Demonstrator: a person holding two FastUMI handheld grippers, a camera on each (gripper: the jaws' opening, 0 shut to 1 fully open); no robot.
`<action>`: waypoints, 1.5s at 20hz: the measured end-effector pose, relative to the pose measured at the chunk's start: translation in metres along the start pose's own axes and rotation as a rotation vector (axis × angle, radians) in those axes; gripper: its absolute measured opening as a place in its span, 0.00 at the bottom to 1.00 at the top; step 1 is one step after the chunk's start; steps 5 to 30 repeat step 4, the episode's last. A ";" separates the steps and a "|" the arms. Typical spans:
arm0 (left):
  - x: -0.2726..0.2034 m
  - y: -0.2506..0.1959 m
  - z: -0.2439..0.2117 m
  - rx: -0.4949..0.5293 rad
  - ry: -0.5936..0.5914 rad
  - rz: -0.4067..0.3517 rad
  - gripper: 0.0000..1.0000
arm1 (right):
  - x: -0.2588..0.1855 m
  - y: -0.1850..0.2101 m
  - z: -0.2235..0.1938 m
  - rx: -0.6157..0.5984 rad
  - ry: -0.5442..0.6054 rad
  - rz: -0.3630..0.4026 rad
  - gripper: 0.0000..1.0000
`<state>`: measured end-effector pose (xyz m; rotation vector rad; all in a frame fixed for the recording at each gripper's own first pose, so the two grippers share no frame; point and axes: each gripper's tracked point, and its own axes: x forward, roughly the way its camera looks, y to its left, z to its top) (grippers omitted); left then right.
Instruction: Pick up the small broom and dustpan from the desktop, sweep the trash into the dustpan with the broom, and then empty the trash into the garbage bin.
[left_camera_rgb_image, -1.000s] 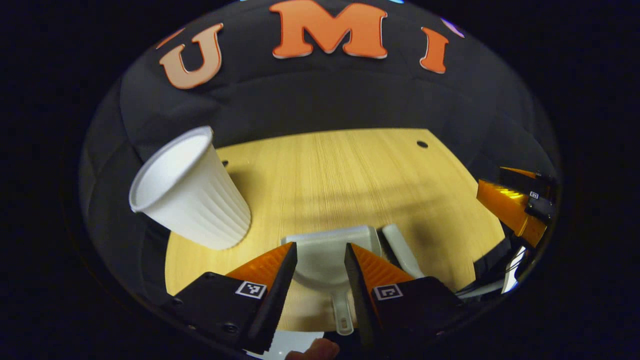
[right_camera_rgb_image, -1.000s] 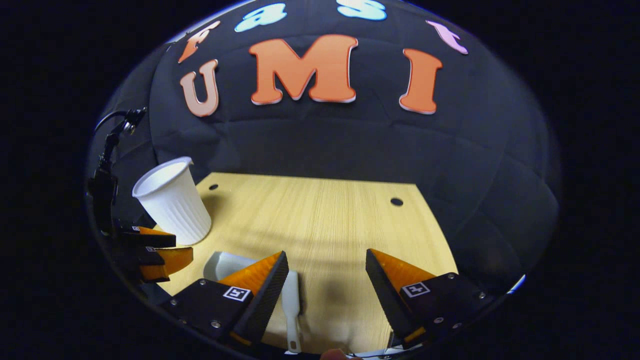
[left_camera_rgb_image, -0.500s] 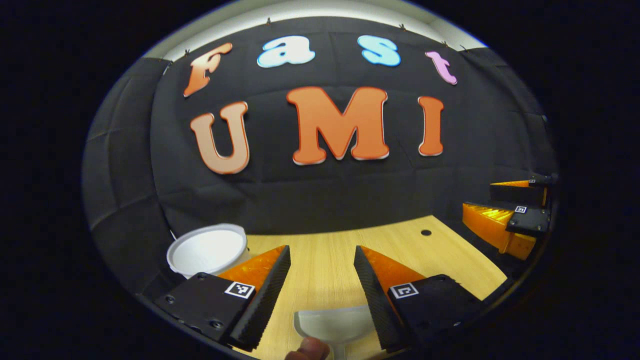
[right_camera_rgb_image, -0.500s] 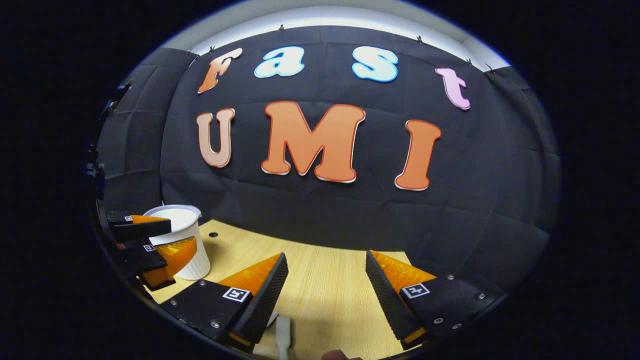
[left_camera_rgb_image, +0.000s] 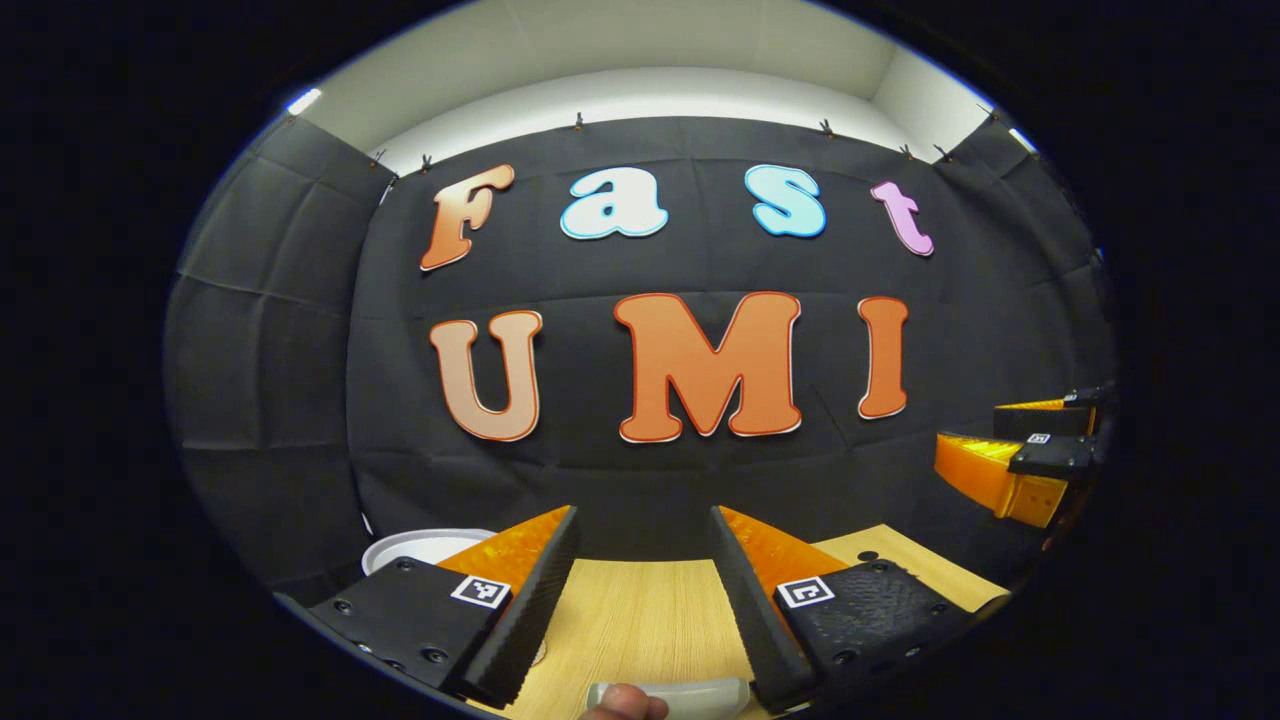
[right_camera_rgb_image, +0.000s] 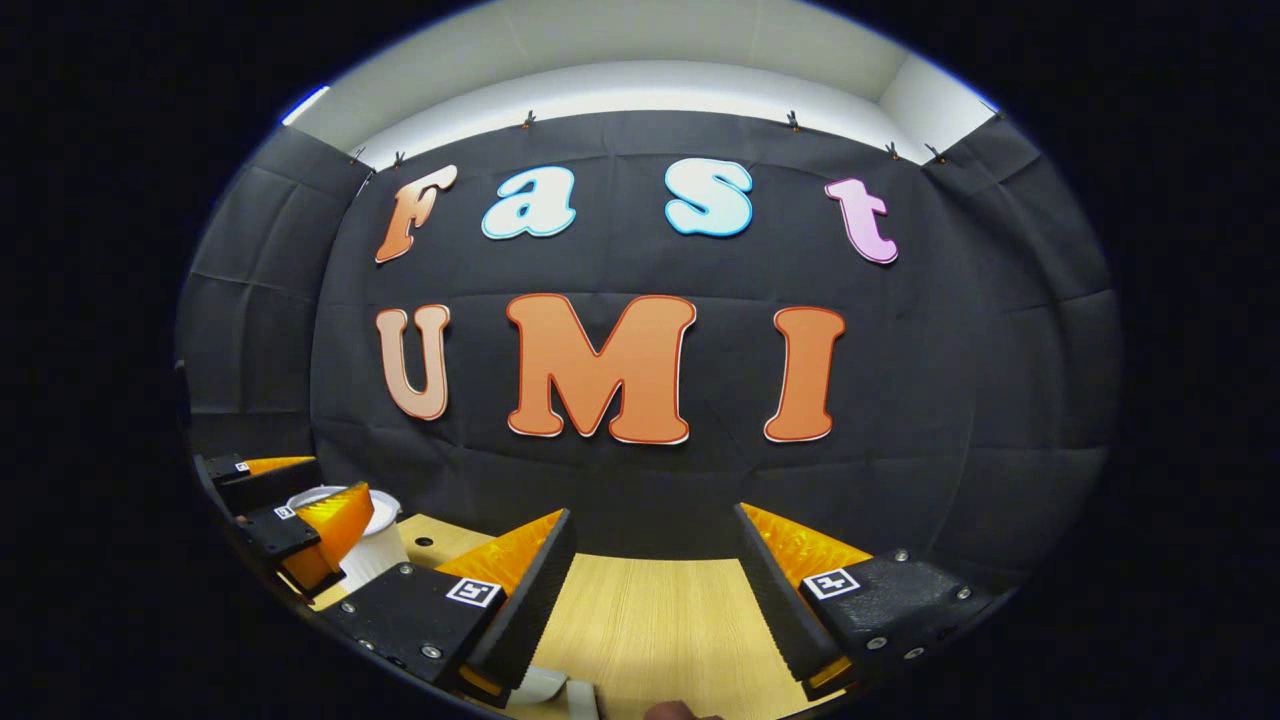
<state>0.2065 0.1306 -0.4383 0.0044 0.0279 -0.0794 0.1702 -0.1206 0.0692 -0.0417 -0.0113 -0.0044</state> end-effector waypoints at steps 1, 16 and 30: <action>0.000 0.002 -0.001 -0.020 0.002 0.001 0.81 | 0.003 0.004 -0.001 -0.004 0.009 -0.001 0.94; -0.003 0.001 -0.009 -0.058 0.031 -0.001 0.81 | 0.005 0.013 -0.015 -0.009 0.051 0.007 0.94; -0.003 0.001 -0.009 -0.058 0.031 -0.001 0.81 | 0.005 0.013 -0.015 -0.009 0.051 0.007 0.94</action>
